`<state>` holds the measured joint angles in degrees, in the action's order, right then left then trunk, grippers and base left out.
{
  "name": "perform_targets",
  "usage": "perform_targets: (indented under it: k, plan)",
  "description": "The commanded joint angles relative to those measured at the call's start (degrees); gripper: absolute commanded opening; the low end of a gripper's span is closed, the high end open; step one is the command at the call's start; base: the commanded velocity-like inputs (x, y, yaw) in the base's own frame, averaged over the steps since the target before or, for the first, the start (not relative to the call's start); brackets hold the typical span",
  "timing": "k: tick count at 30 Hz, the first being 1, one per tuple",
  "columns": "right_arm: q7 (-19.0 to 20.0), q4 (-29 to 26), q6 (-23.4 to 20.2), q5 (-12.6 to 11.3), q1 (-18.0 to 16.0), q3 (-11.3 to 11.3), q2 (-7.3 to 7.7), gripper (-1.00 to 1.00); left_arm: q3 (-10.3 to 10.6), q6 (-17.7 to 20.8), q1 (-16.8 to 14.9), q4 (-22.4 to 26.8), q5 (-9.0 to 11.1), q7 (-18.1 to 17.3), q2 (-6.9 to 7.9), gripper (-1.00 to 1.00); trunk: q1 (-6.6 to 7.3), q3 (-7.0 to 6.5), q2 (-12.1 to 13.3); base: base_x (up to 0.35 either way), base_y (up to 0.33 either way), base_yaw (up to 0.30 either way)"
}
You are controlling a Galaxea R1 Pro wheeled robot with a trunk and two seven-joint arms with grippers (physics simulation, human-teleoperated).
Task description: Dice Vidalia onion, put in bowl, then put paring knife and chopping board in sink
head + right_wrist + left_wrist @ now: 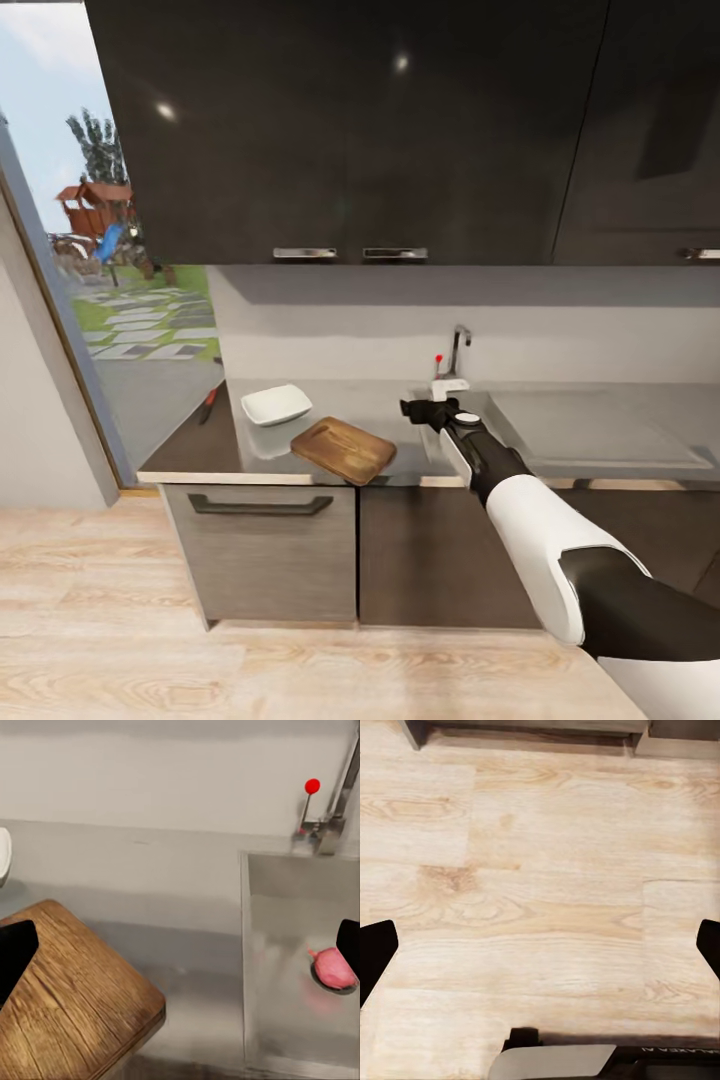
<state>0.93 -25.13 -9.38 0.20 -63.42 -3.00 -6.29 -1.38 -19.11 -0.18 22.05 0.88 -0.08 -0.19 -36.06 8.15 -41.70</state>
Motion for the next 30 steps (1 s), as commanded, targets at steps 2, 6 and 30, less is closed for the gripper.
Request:
perform_targets:
  k: [2,6,30]
  plan:
    - [1.04,-0.10,-0.37,-0.01,-0.03,-0.15,0.16,1.00,-0.11,-0.13,0.00,0.01,0.08,-0.01,0.00,1.00,-0.05,0.09,-0.06,0.343,0.075,0.000]
    - [2.23,-0.02,-0.38,-0.02,-0.02,-0.16,0.21,1.00,-0.11,-0.13,-0.01,0.01,0.08,-0.01,0.01,1.00,-0.05,0.09,-0.06,0.312,0.152,0.000]
    - [2.49,0.16,-0.46,0.04,-0.03,-0.16,0.24,1.00,-0.04,-0.13,-0.01,0.01,0.02,-0.01,0.01,1.00,-0.05,0.09,-0.06,0.070,0.088,0.193]
